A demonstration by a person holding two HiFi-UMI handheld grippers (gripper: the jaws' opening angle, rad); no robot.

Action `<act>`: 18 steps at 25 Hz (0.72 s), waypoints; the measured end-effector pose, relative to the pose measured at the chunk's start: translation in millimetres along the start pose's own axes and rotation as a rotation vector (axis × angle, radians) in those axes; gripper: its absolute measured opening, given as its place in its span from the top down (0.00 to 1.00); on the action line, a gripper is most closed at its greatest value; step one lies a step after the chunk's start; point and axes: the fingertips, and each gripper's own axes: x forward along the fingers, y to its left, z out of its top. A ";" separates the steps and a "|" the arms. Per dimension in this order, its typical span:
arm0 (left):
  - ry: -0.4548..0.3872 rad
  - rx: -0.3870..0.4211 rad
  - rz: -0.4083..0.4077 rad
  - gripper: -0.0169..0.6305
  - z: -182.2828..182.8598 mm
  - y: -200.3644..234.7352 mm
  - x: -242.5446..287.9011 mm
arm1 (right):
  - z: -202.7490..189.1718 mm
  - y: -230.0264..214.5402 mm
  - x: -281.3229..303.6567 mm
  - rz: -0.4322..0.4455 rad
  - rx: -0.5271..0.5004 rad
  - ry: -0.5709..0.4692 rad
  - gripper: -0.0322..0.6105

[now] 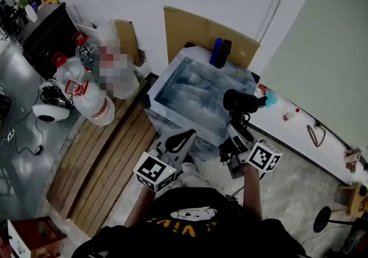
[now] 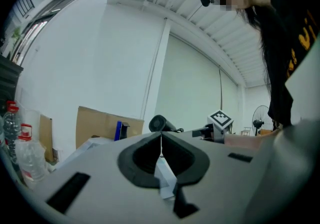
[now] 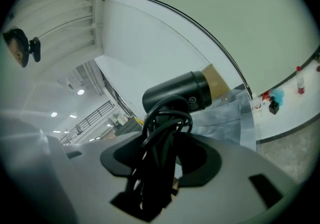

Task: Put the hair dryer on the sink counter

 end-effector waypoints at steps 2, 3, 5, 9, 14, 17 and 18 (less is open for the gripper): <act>0.014 0.010 -0.010 0.96 0.9 12.5 12.3 | 9.8 -15.2 14.8 -0.024 -0.007 -0.004 0.63; 0.019 0.014 -0.016 0.96 2.3 18.9 18.6 | 14.8 -22.9 21.8 -0.038 -0.009 -0.005 0.63; 0.029 0.018 -0.031 0.96 5.1 29.9 31.4 | 23.3 -40.3 33.7 -0.067 -0.005 -0.003 0.63; 0.046 0.028 -0.057 0.96 8.3 49.7 63.1 | 42.3 -83.8 53.3 -0.138 0.009 0.011 0.63; 0.069 0.034 -0.090 0.96 10.0 70.6 99.3 | 67.3 -141.7 78.3 -0.220 -0.008 0.043 0.63; 0.088 0.033 -0.109 0.96 8.6 79.5 117.7 | 81.9 -177.2 96.8 -0.262 -0.014 0.065 0.63; 0.096 0.032 -0.116 0.96 8.1 81.2 122.5 | 86.2 -188.5 102.5 -0.276 -0.016 0.072 0.64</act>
